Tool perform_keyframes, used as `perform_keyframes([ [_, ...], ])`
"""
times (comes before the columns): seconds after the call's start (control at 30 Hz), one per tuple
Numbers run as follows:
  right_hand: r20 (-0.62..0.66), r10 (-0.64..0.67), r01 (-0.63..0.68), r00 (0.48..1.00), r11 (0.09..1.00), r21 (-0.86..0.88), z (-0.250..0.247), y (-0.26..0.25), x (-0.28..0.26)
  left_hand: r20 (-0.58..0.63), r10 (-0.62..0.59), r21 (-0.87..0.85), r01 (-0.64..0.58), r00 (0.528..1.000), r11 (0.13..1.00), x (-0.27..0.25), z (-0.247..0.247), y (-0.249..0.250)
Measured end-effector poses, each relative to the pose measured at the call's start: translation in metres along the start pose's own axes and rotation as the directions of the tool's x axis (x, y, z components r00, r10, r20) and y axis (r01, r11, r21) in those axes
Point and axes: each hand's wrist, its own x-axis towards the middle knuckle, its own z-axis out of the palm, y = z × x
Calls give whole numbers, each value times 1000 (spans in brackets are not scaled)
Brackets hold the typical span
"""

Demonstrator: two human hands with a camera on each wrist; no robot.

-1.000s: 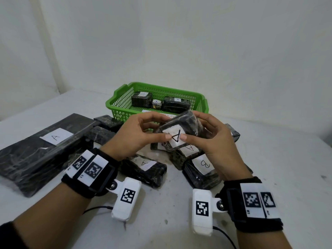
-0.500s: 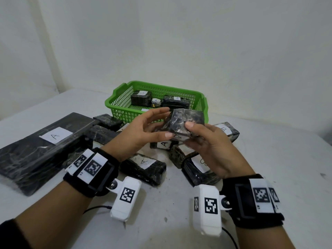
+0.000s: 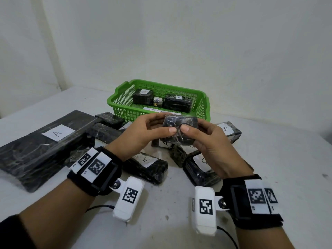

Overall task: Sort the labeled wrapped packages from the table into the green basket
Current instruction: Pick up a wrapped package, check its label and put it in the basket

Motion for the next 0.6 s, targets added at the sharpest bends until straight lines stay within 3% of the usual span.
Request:
perform_keyframes([
  [0.2, 14, -37, 37, 999, 999, -18, -1, -1, -1, 48, -6, -75, 10, 999, 997, -1, 0, 2],
  [0.37, 37, 17, -18, 999, 1000, 20, 3, -5, -2, -61, 15, -43, -18, 998, 999, 1, -4, 4],
  [0.5, 44, 94, -95, 995, 995, 22, 2, -11, -6, 78, -13, 49, 9, 997, 999, -4, -3, 6],
  [0.6, -10, 101, -101, 995, 995, 5, -1, -6, -4, 148, -27, 12, 25, 989, 1000, -6, -1, 4],
])
